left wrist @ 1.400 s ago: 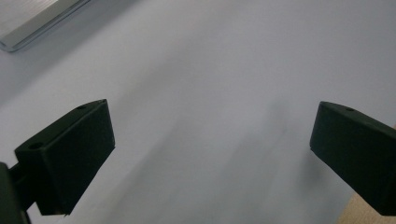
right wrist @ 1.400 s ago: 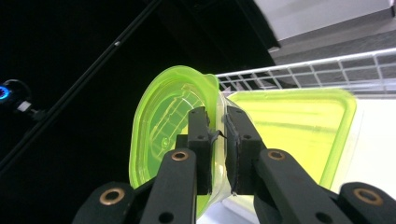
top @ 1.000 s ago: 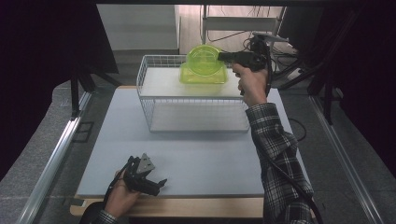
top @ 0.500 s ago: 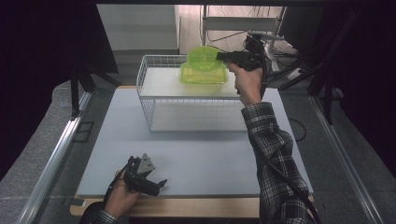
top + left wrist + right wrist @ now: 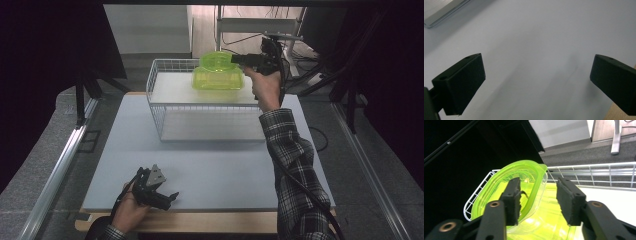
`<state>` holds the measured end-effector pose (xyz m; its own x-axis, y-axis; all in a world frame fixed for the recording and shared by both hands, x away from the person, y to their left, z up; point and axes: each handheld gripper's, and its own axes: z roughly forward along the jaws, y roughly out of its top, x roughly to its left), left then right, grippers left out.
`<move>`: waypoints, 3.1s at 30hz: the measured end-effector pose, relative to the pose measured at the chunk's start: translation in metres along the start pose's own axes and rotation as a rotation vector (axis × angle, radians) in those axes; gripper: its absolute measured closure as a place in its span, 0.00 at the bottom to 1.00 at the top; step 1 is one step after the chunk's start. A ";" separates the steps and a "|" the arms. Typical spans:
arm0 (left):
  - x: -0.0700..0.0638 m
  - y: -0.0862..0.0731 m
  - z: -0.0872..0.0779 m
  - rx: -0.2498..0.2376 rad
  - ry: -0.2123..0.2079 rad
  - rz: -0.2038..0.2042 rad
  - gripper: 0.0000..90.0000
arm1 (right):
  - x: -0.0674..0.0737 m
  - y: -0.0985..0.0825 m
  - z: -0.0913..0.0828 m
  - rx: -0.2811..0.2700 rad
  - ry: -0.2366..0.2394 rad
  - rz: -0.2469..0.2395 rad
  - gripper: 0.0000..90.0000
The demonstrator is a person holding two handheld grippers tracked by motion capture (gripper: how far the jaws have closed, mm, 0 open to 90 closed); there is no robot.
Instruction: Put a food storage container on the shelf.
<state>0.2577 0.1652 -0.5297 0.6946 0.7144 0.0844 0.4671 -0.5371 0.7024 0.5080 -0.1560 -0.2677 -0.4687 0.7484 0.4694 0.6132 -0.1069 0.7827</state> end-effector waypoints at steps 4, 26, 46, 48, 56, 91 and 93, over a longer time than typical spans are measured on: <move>0.000 0.001 -0.002 -0.025 -0.012 -0.012 0.00 | -0.003 -0.001 -0.005 0.005 0.021 -0.008 0.52; -0.001 0.003 -0.004 -0.033 -0.042 -0.050 0.00 | -0.003 -0.021 -0.024 0.034 0.096 -0.119 0.27; -0.002 0.004 -0.003 -0.035 -0.047 -0.055 0.00 | 0.001 -0.051 -0.033 0.069 0.094 -0.268 0.09; -0.002 0.004 -0.003 -0.033 -0.047 -0.055 0.00 | 0.001 -0.054 -0.035 0.070 0.091 -0.280 0.08; -0.003 0.004 -0.001 -0.028 -0.046 -0.057 0.00 | 0.002 -0.068 -0.041 0.078 0.073 -0.344 0.04; -0.007 0.006 0.002 0.016 -0.020 -0.037 0.02 | -0.014 -0.150 -0.044 0.135 0.066 -0.430 0.00; -0.007 0.006 0.002 0.020 -0.018 -0.032 0.02 | -0.017 -0.155 -0.044 0.142 0.061 -0.433 0.00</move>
<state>0.2566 0.1565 -0.5274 0.6890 0.7231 0.0489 0.4997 -0.5228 0.6906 0.3927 -0.1807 -0.3788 -0.7349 0.6641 0.1375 0.4315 0.3015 0.8502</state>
